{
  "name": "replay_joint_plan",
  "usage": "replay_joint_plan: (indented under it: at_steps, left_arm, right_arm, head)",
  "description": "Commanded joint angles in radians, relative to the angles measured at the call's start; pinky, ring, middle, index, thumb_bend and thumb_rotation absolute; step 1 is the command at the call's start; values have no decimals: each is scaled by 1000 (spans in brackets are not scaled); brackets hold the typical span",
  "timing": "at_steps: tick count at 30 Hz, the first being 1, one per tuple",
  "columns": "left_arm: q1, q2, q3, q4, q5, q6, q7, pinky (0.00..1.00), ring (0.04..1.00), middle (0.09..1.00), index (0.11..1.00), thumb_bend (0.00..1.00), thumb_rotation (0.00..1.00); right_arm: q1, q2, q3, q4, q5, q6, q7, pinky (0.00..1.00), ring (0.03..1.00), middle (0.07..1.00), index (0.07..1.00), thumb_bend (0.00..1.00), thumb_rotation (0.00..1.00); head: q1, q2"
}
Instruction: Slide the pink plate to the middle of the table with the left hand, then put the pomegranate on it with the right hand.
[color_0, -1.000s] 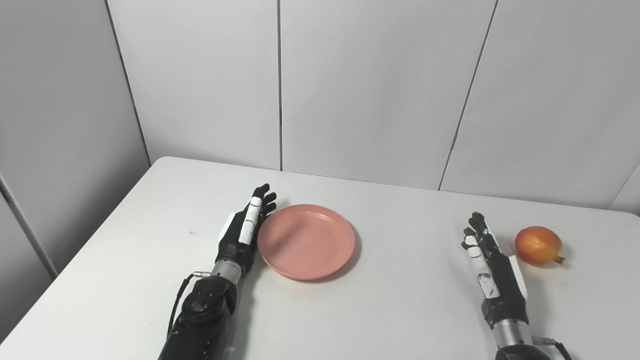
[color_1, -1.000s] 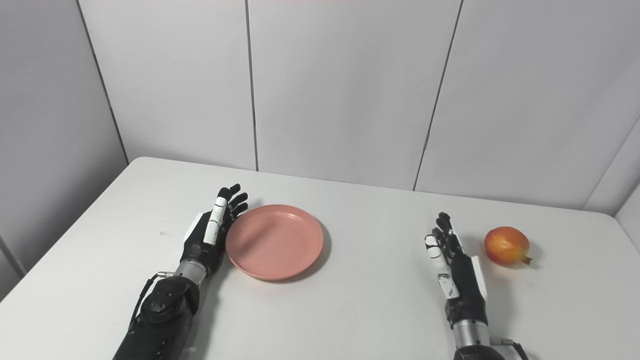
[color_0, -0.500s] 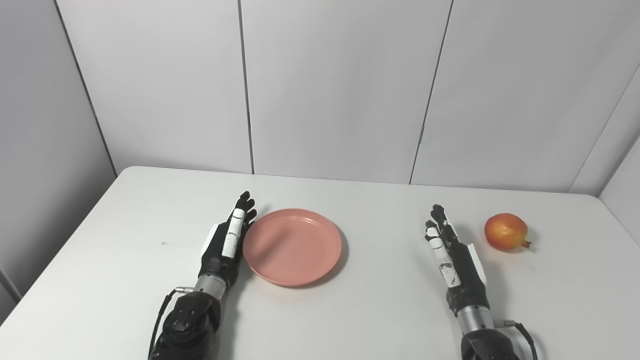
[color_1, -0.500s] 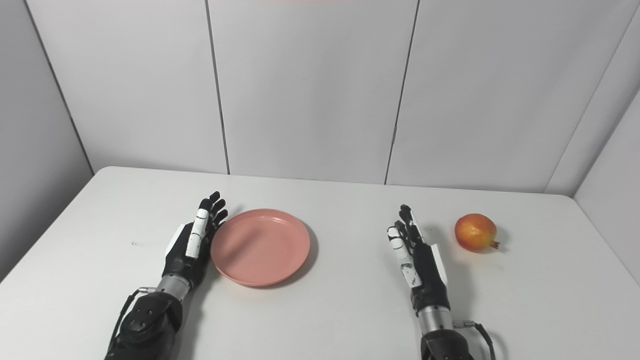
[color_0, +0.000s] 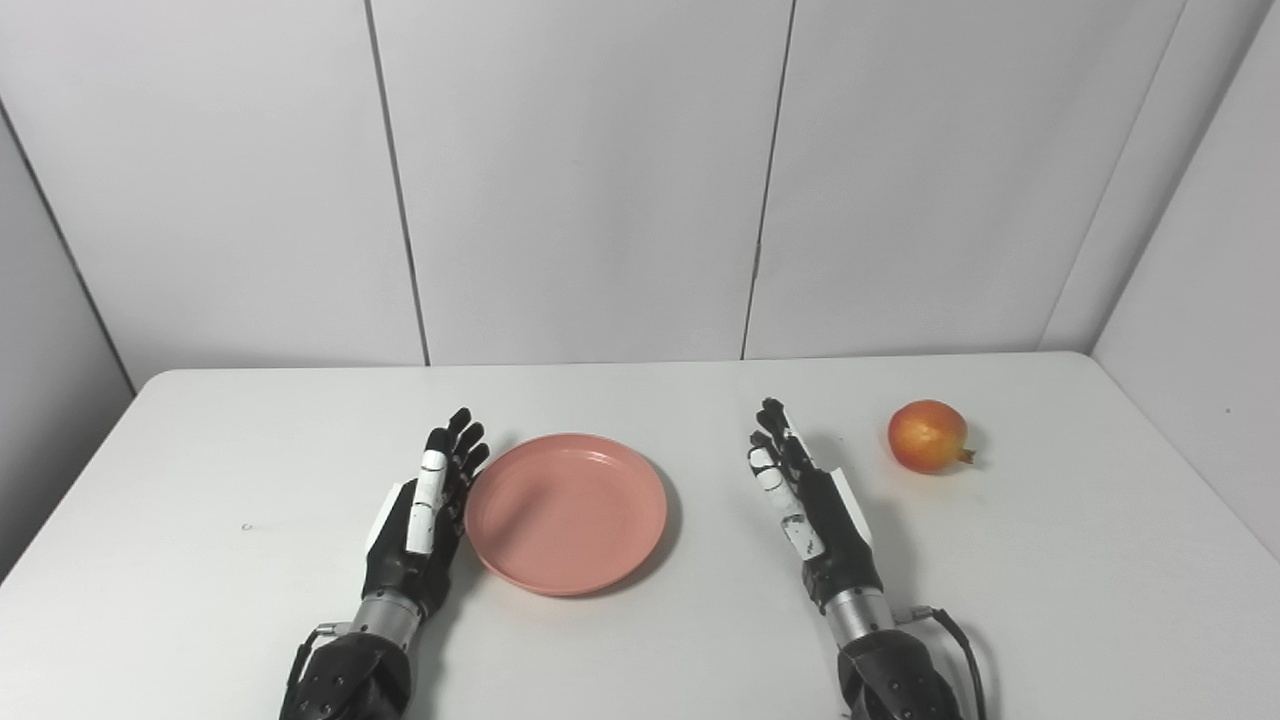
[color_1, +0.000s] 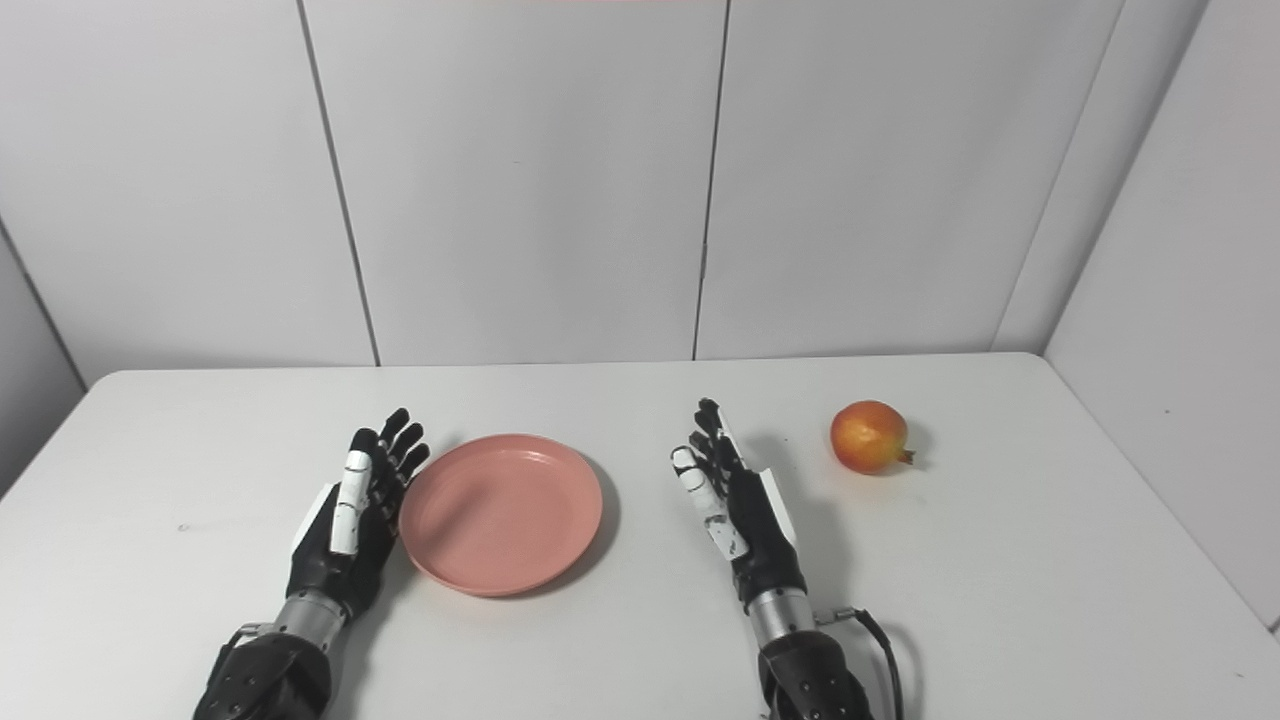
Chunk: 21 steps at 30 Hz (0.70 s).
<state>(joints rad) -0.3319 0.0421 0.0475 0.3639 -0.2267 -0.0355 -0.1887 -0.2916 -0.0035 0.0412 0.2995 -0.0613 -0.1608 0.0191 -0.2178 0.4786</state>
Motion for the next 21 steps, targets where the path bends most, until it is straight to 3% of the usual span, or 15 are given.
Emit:
replay_joint_plan:
  at_steps: [1, 5, 21]
  left_arm:
    - [4, -3, 2, -8, -16, 2, -16, 986, 1000, 1000, 1000, 680, 1000]
    - [8, -13, 11, 4, -37, -34, -31, 986, 1000, 1000, 1000, 679, 1000]
    - [23, -12, -12, 12, -37, -29, -90, 971, 994, 999, 995, 678, 1000]
  right_arm:
    - [-2, 20, 6, 14, 0, 0, -12, 927, 944, 964, 969, 636, 915]
    - [-4, 25, 7, 15, -8, 2, -15, 924, 949, 963, 967, 618, 916]
    - [1, 32, 11, 8, -20, 11, -21, 924, 955, 958, 959, 601, 922]
  head:
    - [1, 1]
    - [-7, 1]
    - [-9, 8]
